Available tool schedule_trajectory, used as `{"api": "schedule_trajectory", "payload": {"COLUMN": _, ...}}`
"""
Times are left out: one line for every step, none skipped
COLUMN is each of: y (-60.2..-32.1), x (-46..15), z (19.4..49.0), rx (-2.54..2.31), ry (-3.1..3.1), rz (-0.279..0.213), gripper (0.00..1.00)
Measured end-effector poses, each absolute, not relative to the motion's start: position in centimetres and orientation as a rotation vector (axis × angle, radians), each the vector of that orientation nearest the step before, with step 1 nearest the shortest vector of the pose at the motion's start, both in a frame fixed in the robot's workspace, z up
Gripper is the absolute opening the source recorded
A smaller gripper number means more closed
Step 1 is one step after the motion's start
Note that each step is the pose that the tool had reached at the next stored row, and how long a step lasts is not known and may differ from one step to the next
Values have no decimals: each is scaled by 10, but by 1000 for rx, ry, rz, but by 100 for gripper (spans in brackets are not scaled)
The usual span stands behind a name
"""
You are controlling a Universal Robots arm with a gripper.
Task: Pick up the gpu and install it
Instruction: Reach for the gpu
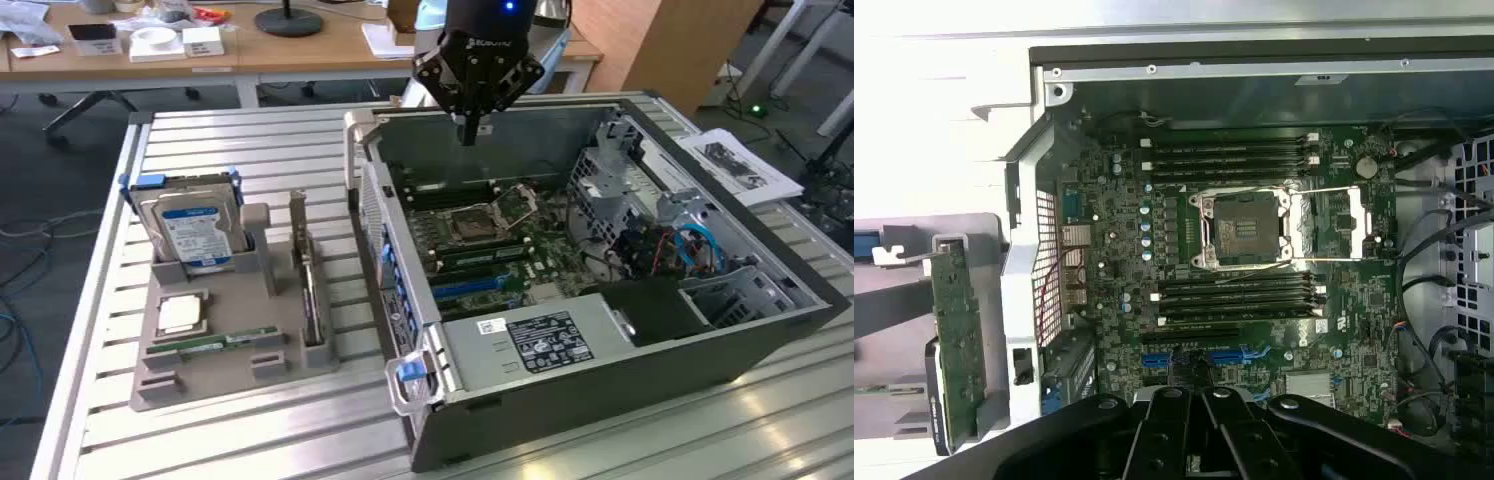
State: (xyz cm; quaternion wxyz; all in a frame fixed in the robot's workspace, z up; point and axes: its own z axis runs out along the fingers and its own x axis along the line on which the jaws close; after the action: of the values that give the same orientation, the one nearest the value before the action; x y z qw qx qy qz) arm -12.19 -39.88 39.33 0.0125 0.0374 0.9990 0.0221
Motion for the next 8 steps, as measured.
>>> {"api": "schedule_trajectory", "payload": {"y": -399, "x": -122, "z": 393, "rx": 116, "ry": 3114, "rz": 69, "gripper": 11}}
{"api": "schedule_trajectory", "payload": {"y": -399, "x": -122, "z": 393, "rx": 117, "ry": 3114, "rz": 69, "gripper": 11}}
{"api": "schedule_trajectory", "payload": {"y": -399, "x": -122, "z": 393, "rx": 117, "ry": 3114, "rz": 69, "gripper": 11}}
{"api": "schedule_trajectory", "payload": {"y": -399, "x": -122, "z": 393, "rx": 117, "ry": 3114, "rz": 69, "gripper": 11}}
{"api": "schedule_trajectory", "payload": {"y": -399, "x": -122, "z": 393, "rx": 117, "ry": 3114, "rz": 69, "gripper": 11}}
{"api": "schedule_trajectory", "payload": {"y": -399, "x": -122, "z": 393, "rx": 117, "ry": 3114, "rz": 69, "gripper": 11}}
{"api": "schedule_trajectory", "payload": {"y": -399, "x": -122, "z": 393, "rx": 117, "ry": 3114, "rz": 69, "gripper": 11}}
{"api": "schedule_trajectory", "payload": {"y": -399, "x": -122, "z": 393, "rx": 117, "ry": 3114, "rz": 69, "gripper": 11}}
